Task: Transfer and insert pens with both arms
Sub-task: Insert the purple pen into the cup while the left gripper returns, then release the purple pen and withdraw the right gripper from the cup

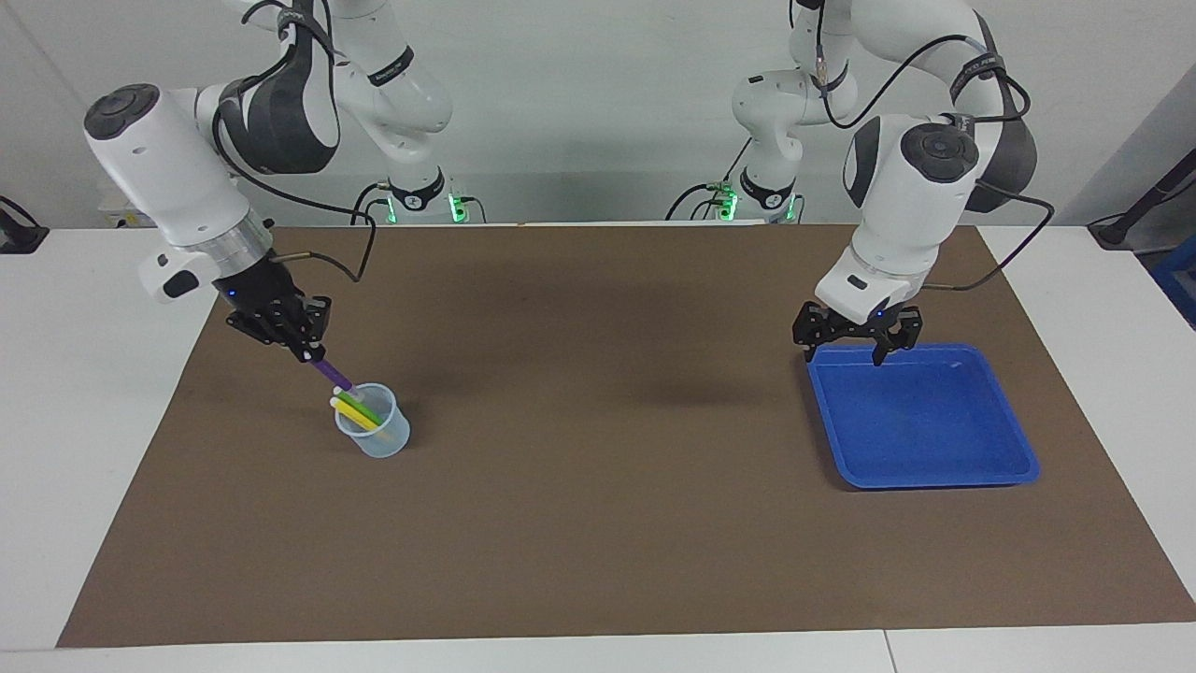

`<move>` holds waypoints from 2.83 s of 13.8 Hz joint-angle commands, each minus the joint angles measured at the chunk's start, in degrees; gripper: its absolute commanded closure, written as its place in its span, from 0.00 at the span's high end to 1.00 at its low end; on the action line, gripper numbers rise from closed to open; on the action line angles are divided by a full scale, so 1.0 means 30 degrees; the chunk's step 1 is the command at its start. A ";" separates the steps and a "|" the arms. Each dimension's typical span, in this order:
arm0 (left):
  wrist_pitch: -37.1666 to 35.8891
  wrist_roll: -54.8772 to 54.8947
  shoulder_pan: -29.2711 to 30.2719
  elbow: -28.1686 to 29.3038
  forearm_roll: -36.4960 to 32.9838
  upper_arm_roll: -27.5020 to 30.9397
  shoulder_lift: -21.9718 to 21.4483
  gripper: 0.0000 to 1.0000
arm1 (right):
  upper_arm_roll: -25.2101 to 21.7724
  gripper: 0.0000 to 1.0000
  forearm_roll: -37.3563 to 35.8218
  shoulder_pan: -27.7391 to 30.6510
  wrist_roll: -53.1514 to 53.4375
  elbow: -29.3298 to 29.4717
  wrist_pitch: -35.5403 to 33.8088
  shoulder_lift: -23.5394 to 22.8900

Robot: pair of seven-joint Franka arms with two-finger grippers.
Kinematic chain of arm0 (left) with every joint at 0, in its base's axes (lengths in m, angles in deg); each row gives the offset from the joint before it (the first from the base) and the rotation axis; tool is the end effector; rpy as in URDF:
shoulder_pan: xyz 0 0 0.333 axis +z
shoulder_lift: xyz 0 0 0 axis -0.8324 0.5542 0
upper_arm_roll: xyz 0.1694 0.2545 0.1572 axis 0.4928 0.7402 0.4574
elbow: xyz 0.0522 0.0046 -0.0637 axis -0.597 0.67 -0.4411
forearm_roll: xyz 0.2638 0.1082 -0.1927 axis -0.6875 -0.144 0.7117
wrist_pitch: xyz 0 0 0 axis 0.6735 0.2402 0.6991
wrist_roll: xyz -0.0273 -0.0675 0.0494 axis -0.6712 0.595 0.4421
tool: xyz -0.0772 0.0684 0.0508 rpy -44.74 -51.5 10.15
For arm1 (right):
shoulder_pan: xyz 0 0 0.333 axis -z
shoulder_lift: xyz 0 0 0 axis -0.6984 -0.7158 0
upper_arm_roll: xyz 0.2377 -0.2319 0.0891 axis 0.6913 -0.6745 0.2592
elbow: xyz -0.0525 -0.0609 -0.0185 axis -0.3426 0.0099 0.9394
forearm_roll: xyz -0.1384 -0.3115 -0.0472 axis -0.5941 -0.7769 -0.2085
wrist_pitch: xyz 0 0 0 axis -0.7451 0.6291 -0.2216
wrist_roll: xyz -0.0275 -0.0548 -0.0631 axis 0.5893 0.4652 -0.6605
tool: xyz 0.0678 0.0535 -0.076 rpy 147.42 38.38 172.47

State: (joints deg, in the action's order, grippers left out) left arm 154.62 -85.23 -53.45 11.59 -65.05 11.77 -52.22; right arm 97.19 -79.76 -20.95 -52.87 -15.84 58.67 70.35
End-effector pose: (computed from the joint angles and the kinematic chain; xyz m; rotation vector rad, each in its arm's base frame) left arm 0.5673 -0.1250 0.5422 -3.0497 0.3285 -0.1165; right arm 0.5527 -0.0243 0.5493 -2.9925 0.1013 -0.1874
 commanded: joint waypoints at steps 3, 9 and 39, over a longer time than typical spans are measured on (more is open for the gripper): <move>-0.0499 0.0183 -0.0001 0.0337 -0.0251 -0.0044 -0.1465 1.00 | 0.0247 0.31 -0.0402 0.0244 -0.0204 -0.0100 0.0233 0.0078; -0.1059 0.0417 0.1490 0.0540 0.0740 0.0044 -0.2729 1.00 | 0.0247 0.45 -0.0402 0.0244 -0.0204 -0.0042 0.0233 0.0049; -0.3049 0.0213 0.2373 0.0541 0.2239 -0.0015 -0.3813 1.00 | 0.0364 1.00 -0.2569 0.0010 -0.0116 0.4787 -0.7525 0.1016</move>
State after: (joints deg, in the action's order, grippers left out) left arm 145.75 -84.52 -46.60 11.86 -59.21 11.72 -62.26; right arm 97.69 -86.14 -21.33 -52.87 -5.67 39.58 75.42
